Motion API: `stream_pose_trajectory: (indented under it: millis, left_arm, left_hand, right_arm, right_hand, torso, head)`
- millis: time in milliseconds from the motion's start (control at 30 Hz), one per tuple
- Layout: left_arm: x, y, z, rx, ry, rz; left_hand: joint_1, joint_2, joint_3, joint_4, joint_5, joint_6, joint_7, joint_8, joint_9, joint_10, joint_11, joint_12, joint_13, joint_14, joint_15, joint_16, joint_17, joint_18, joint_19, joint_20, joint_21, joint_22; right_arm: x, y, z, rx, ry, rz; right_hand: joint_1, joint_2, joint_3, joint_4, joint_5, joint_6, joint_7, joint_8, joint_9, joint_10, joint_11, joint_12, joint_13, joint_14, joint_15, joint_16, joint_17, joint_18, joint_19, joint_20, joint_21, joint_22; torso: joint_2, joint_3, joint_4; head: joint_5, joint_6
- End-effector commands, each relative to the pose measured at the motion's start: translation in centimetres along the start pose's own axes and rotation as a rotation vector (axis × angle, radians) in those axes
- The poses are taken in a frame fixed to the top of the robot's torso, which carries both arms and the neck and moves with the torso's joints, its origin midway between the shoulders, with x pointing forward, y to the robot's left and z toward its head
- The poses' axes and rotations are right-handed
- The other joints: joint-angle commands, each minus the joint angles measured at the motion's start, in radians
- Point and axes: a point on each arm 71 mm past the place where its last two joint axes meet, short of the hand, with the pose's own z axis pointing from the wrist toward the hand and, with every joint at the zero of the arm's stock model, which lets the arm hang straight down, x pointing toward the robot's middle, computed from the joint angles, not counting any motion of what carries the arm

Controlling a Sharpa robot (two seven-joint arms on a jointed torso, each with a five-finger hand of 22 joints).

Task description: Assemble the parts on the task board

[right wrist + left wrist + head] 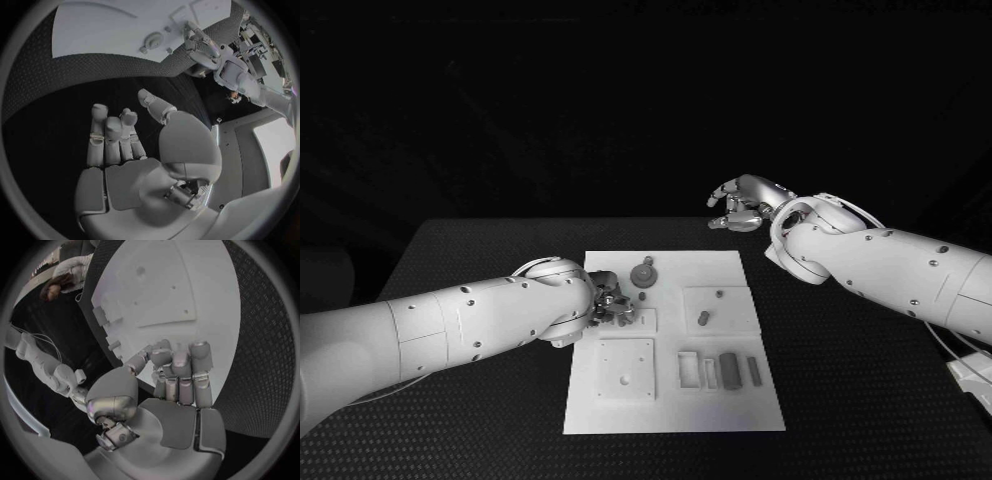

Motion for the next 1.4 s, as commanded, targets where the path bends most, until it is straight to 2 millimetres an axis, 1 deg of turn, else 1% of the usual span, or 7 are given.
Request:
stream_pose_trajectory:
  millis: [33,300,467,667,900,1100,1400]
  left_arm:
    - [0.85,0.29,0.30,-0.028,0.055,0.021]
    - [0.75,-0.06,0.54,-0.038,0.079,0.051]
    - [0.84,-0.13,0.58,-0.044,0.104,0.075]
    - [0.84,0.14,0.61,-0.054,0.122,0.085]
    - [0.72,0.23,0.67,-0.056,0.115,0.083]
    - [0.68,0.26,0.71,-0.057,0.115,0.084]
    - [0.54,0.39,0.80,-0.065,0.109,0.084]
  left_hand:
    - [0.049,0.036,0.007,0.000,0.004,0.145,-0.048,-0.006,0.001,-0.030,-0.030,0.006,-0.002,-0.028,-0.020,0.006,-0.002,0.039,0.001,-0.005,0.007,0.023]
    - [0.049,0.036,0.007,0.000,0.005,0.145,-0.048,-0.006,0.002,-0.030,-0.030,0.006,-0.002,-0.028,-0.020,0.006,-0.002,0.039,0.001,-0.005,0.008,0.023]
    - [0.049,0.036,0.007,0.000,0.005,0.145,-0.048,-0.006,0.002,-0.030,-0.030,0.006,-0.002,-0.028,-0.020,0.007,-0.002,0.039,0.001,-0.005,0.008,0.023]
    - [0.050,0.034,0.007,-0.001,0.006,0.144,-0.048,-0.006,0.002,-0.030,-0.030,0.007,-0.002,-0.029,-0.019,0.007,-0.002,0.039,0.001,-0.004,0.009,0.023]
    - [0.052,0.033,0.007,-0.001,0.007,0.144,-0.048,-0.007,0.003,-0.030,-0.030,0.007,-0.002,-0.029,-0.019,0.008,-0.003,0.039,0.000,-0.004,0.009,0.023]
    - [0.052,0.034,0.007,0.000,0.007,0.144,-0.048,-0.007,0.003,-0.030,-0.030,0.007,-0.002,-0.029,-0.019,0.008,-0.003,0.039,0.000,-0.004,0.010,0.023]
    - [0.051,0.034,0.005,0.001,0.002,0.144,-0.048,-0.007,0.004,-0.030,-0.029,0.008,-0.003,-0.029,-0.018,0.009,-0.004,0.038,0.000,-0.003,0.011,0.022]
  right_arm:
    - [0.16,0.16,0.03,-0.012,0.012,-0.003]
    - [0.20,0.23,0.04,-0.014,0.015,-0.003]
    - [0.22,0.26,0.05,-0.015,0.016,-0.003]
    - [0.21,0.23,0.04,-0.014,0.017,-0.003]
    - [0.22,0.20,0.05,-0.014,0.017,-0.003]
    - [0.25,0.20,0.05,-0.014,0.018,-0.003]
    - [0.29,0.19,0.04,-0.014,0.019,-0.003]
  right_hand:
    - [0.000,0.008,-0.005,0.000,0.002,0.044,0.037,-0.004,-0.001,-0.094,0.035,0.006,-0.002,-0.004,0.002,0.003,0.000,0.015,-0.004,0.003,-0.003,0.016]
    - [0.001,0.008,-0.005,0.000,0.002,0.044,0.037,-0.004,-0.001,-0.094,0.035,0.007,-0.002,-0.004,0.002,0.003,-0.001,0.015,-0.004,0.003,-0.003,0.016]
    - [0.001,0.008,-0.005,0.000,0.002,0.044,0.038,-0.004,-0.001,-0.095,0.035,0.007,-0.002,-0.004,0.002,0.003,-0.001,0.015,-0.004,0.003,-0.003,0.016]
    - [0.001,0.008,-0.005,0.000,0.002,0.043,0.038,-0.004,-0.001,-0.095,0.035,0.007,-0.002,-0.004,0.002,0.003,-0.001,0.015,-0.004,0.003,-0.004,0.016]
    - [0.001,0.008,-0.005,0.000,0.002,0.043,0.038,-0.004,-0.001,-0.095,0.035,0.007,-0.003,-0.004,0.002,0.003,-0.001,0.015,-0.004,0.003,-0.004,0.016]
    - [0.001,0.008,-0.005,-0.001,0.002,0.043,0.038,-0.004,-0.002,-0.095,0.035,0.007,-0.003,-0.004,0.002,0.003,-0.001,0.015,-0.004,0.003,-0.004,0.016]
    - [0.001,0.008,-0.005,-0.001,0.002,0.043,0.038,-0.004,-0.002,-0.095,0.035,0.007,-0.003,-0.004,0.002,0.003,-0.001,0.015,-0.004,0.003,-0.004,0.016]
  torso:
    - [0.000,-0.0007,-0.0002]
    - [0.000,0.0001,0.0005]
    - [0.000,-0.0007,0.0007]
    - [-0.001,-0.0005,0.0007]
    - [0.000,-0.0014,0.0008]
    - [0.000,-0.0012,0.0002]
    - [0.000,-0.0009,0.0013]
  head:
    - [-0.001,-0.001]
    - [-0.001,-0.003]
    - [0.000,-0.004]
    - [0.001,-0.005]
    - [0.001,-0.005]
    - [0.001,-0.005]
    - [0.000,-0.007]
